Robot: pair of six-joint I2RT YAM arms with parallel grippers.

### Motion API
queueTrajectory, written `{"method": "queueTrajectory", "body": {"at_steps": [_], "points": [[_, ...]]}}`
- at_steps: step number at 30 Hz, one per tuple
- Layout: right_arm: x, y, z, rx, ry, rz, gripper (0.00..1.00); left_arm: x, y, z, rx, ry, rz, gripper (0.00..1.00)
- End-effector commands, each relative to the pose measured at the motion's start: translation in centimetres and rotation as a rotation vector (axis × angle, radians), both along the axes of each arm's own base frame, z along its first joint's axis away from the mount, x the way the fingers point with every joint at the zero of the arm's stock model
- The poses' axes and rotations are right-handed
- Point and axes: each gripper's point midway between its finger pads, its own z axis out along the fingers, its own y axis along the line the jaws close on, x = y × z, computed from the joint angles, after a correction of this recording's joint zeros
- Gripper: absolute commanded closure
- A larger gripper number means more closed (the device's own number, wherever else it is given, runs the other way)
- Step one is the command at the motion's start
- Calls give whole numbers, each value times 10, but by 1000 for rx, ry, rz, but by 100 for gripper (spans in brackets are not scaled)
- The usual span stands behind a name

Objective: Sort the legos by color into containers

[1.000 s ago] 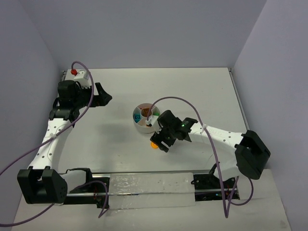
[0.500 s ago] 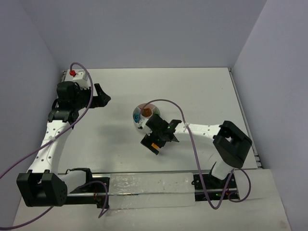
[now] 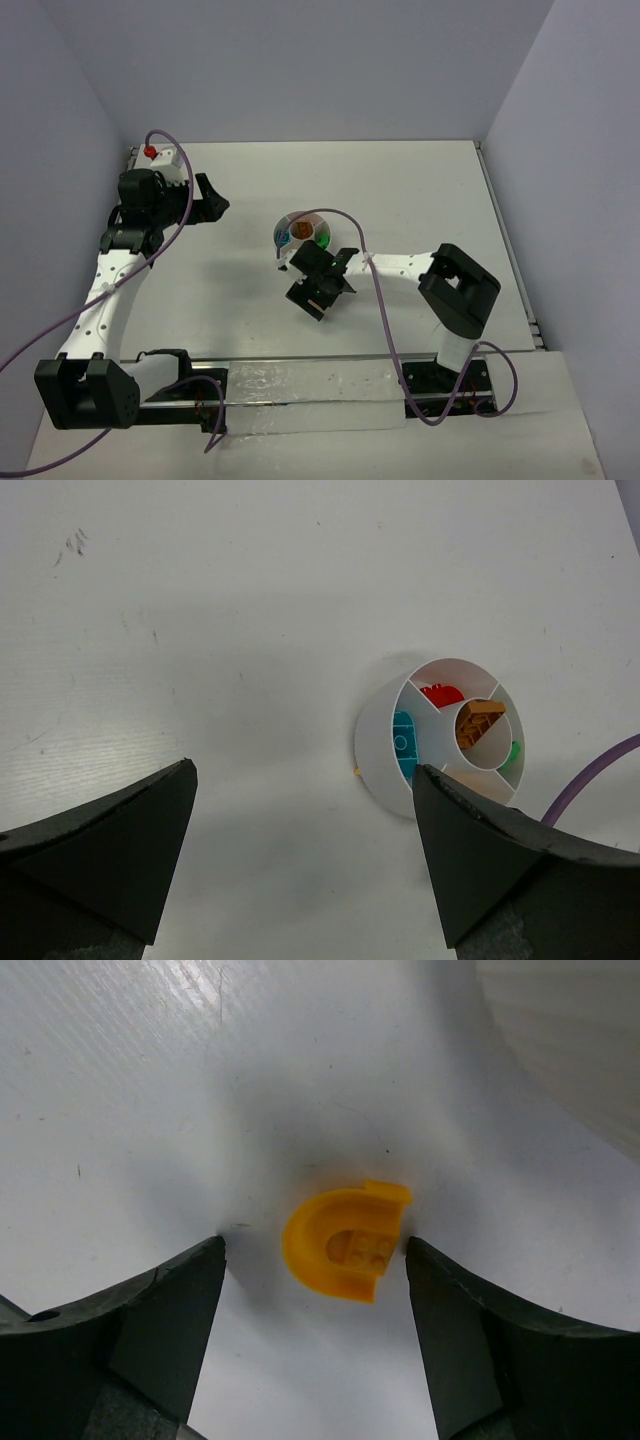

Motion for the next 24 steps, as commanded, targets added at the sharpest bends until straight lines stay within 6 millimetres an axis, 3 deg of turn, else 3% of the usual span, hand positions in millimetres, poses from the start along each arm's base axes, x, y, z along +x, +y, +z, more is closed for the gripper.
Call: {"method": "queueTrajectory", "body": {"at_steps": [1,15,18,21,24], "points": [[-5,0,-4,-20,35,-13,27,5,3,12,2,-33,12,1],[-14,3,6,-2,-16,61,66,4,3,13,17,-40,0,1],[-15,4,19,43,-48,103,72,3,3,14,16,-43,-4,1],[-11,8,45,110,-113,148,78,3,1,16,11,-47,-12,1],[0,17,85,231,-217,155,91,6,0,20,9,-64,-16,1]]}}
